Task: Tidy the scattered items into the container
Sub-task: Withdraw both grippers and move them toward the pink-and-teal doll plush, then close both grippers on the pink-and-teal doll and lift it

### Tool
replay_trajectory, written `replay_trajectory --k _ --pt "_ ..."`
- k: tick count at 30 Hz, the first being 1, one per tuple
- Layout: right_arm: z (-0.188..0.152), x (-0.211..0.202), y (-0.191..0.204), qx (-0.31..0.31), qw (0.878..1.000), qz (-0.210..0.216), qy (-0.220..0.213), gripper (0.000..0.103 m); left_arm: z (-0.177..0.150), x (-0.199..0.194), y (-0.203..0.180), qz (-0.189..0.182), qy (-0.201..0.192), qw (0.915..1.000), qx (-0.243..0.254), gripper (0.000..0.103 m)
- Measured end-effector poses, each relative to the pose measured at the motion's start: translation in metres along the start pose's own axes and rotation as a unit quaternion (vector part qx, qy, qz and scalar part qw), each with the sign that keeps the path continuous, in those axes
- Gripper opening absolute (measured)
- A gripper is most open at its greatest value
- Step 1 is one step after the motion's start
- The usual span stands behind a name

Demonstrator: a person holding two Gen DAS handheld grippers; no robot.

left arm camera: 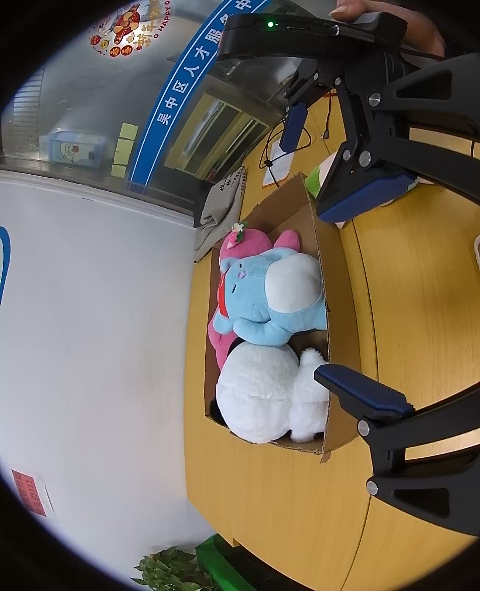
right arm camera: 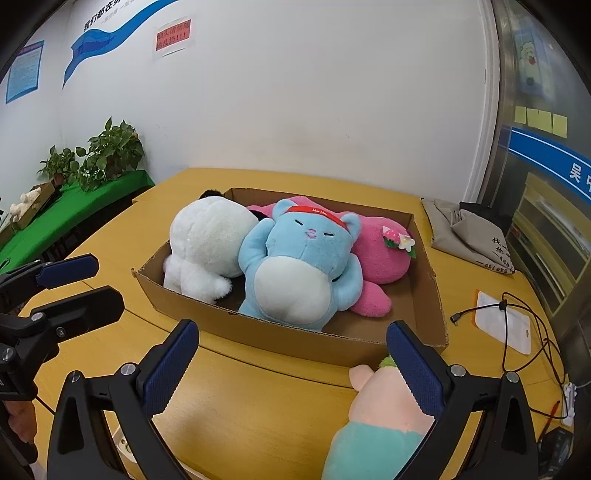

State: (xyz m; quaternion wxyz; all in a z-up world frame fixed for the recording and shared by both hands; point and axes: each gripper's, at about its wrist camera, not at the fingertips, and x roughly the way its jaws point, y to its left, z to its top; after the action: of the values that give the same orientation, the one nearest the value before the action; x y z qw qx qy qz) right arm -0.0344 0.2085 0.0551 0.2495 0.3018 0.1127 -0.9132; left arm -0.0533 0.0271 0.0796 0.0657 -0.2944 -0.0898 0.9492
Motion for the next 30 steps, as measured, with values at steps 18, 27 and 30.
replay_trajectory --k 18,27,30 --pt "-0.001 -0.001 -0.004 -0.002 1.0 -0.003 0.002 0.103 0.001 0.005 0.005 -0.004 0.007 0.9999 -0.009 0.079" --pt "-0.016 -0.006 -0.031 0.024 1.0 -0.016 -0.002 0.103 0.0 0.027 -0.003 -0.033 0.025 0.999 -0.015 0.079" --pt "-0.035 -0.011 -0.057 0.045 0.998 -0.035 0.009 0.103 0.0 0.043 -0.012 -0.063 0.045 0.9968 -0.021 0.079"
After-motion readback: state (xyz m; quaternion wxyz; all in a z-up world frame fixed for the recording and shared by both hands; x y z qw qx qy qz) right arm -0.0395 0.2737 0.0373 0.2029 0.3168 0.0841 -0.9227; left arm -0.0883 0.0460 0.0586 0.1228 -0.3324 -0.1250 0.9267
